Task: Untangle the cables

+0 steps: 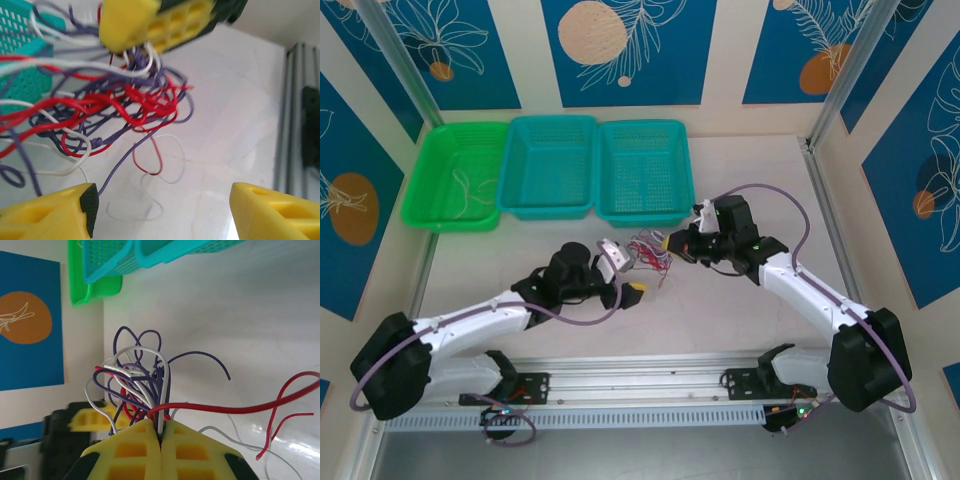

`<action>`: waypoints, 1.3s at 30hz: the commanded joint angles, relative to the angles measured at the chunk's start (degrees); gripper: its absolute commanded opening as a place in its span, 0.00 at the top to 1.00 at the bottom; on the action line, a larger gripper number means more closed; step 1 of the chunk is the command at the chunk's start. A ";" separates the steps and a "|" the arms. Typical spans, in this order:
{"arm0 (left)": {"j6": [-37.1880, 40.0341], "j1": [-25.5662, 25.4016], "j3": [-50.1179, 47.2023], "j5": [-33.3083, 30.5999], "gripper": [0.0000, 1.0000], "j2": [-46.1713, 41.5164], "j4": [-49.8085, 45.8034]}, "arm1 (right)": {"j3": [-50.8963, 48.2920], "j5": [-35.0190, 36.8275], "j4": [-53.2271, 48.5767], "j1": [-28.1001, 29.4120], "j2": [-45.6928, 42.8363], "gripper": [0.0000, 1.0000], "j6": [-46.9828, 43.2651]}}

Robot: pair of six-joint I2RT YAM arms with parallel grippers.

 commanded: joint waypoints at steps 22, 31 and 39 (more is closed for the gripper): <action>8.05 -0.14 -6.06 -27.78 1.00 -3.90 4.08 | 5.48 -1.71 -10.90 -7.19 -5.03 1.00 -1.08; -10.76 10.71 -3.95 -43.11 1.00 -14.98 -12.59 | -6.05 4.45 -15.90 -30.95 -16.44 1.00 3.40; -18.84 23.79 -5.81 -36.67 1.00 -24.66 -21.47 | -7.98 4.66 -16.58 -38.45 -20.92 1.00 2.51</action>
